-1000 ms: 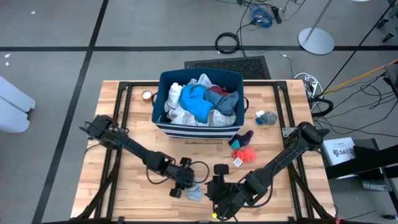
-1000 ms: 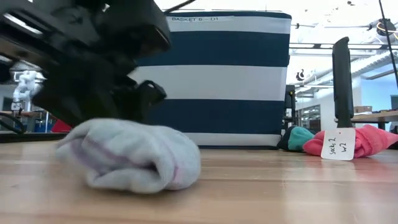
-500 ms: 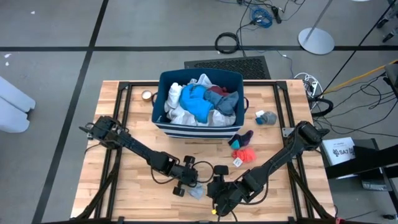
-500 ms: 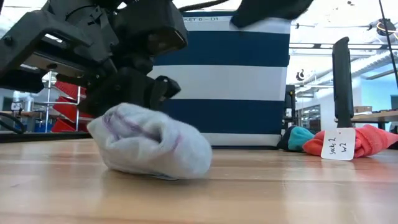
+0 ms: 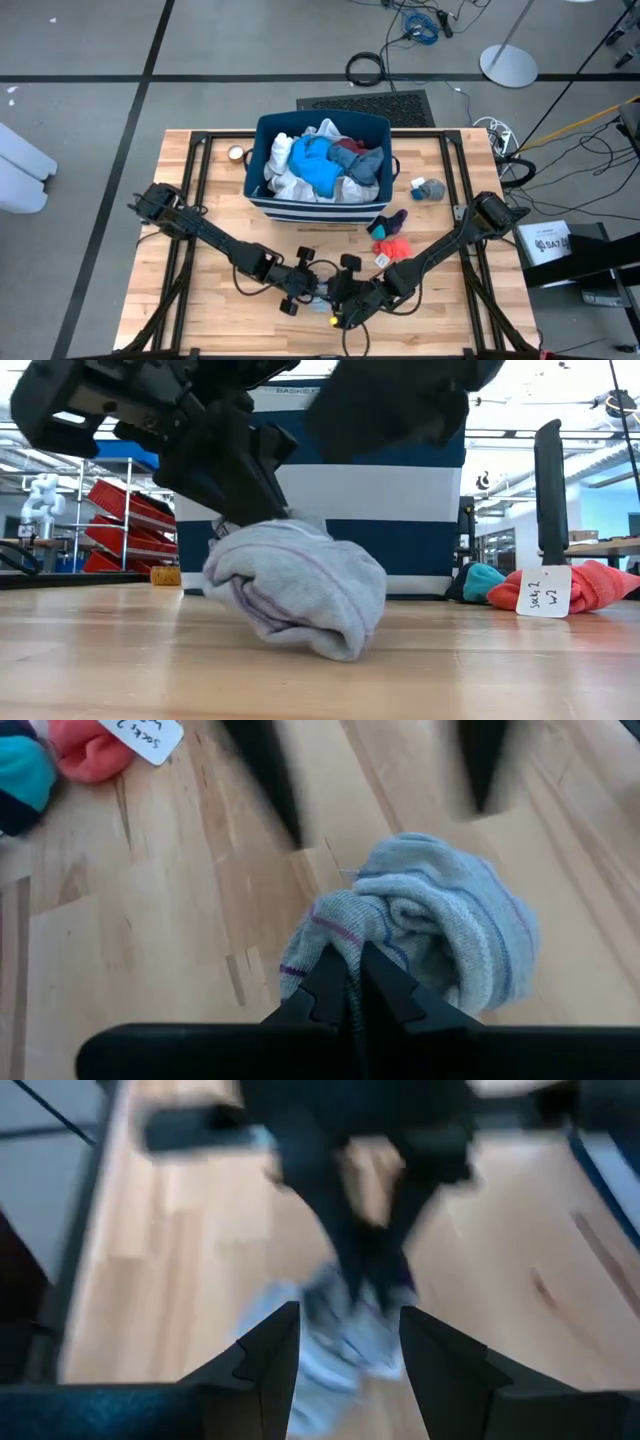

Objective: Sort clothes
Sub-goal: Put the gray and purple socks into the white and blue laundry organizer

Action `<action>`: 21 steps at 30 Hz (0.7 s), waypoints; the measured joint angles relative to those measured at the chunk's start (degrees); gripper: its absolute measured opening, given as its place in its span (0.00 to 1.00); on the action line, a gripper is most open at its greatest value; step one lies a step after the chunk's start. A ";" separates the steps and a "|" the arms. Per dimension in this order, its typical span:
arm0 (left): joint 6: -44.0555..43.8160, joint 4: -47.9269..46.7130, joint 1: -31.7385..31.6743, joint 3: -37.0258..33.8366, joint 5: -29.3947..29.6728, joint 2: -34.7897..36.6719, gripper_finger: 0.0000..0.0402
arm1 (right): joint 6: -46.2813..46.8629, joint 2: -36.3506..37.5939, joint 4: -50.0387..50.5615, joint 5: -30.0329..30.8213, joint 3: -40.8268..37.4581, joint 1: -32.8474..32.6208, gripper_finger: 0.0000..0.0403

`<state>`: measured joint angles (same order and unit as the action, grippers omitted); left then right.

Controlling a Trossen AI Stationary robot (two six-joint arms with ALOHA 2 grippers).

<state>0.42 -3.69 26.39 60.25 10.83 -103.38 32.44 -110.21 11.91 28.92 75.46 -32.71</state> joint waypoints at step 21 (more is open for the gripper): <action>2.98 3.86 0.74 0.00 -1.40 0.14 0.07 | 1.79 -4.43 1.49 -7.95 -0.02 2.95 0.32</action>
<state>3.40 0.17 27.14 60.25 9.43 -103.24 34.23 -114.65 13.40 20.97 75.44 -29.76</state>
